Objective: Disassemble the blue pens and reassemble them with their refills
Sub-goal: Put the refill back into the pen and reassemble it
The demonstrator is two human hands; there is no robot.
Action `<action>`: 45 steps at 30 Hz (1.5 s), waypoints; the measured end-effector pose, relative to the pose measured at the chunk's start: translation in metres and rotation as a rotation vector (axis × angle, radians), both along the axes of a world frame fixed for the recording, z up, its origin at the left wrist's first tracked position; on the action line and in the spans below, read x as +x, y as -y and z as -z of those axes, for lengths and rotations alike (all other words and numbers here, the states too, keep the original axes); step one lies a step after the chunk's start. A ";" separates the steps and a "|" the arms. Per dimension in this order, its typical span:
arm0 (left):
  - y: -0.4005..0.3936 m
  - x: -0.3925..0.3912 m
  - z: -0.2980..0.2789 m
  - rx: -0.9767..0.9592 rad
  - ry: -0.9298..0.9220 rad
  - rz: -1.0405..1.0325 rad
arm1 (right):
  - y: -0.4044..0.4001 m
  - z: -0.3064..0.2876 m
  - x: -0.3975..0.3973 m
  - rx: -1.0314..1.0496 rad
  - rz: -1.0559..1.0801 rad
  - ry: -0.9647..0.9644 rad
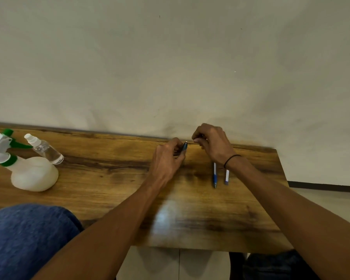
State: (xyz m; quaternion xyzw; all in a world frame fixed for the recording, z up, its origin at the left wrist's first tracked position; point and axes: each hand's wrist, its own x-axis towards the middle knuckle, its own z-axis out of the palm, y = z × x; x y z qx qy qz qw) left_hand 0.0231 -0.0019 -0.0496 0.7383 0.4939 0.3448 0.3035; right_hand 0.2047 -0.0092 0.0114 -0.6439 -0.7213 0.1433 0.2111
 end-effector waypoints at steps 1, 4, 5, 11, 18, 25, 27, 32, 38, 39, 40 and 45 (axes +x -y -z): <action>0.000 0.000 0.000 0.003 -0.004 0.001 | 0.000 -0.008 -0.001 0.027 -0.034 0.006; 0.000 0.002 0.000 0.004 -0.024 -0.001 | 0.001 -0.023 -0.006 0.053 -0.125 0.026; 0.000 0.002 0.000 0.000 -0.024 -0.002 | 0.001 -0.025 -0.009 0.052 -0.147 0.038; 0.000 -0.001 0.001 -0.021 -0.009 -0.005 | 0.002 -0.026 -0.013 0.052 -0.201 0.148; 0.000 0.000 0.001 -0.007 -0.005 0.002 | 0.000 -0.029 -0.016 0.047 -0.248 0.185; 0.000 0.000 -0.001 -0.010 -0.007 0.003 | 0.002 -0.028 -0.016 0.037 -0.307 0.278; 0.001 0.000 -0.001 -0.007 -0.006 -0.001 | 0.002 -0.028 -0.016 0.032 -0.304 0.298; 0.001 0.000 -0.001 -0.007 -0.010 -0.005 | 0.001 -0.023 -0.021 0.004 -0.278 0.311; 0.000 -0.002 -0.007 -0.023 -0.016 -0.001 | 0.000 -0.018 -0.022 -0.074 -0.155 0.105; -0.001 -0.002 -0.011 -0.021 -0.021 -0.007 | 0.000 -0.017 -0.022 -0.089 -0.134 0.056; -0.002 -0.001 -0.016 -0.019 -0.023 -0.015 | 0.000 -0.017 -0.021 -0.094 -0.110 -0.003; -0.007 0.005 -0.064 -0.001 0.051 -0.049 | -0.002 -0.039 -0.012 -0.009 0.052 -0.384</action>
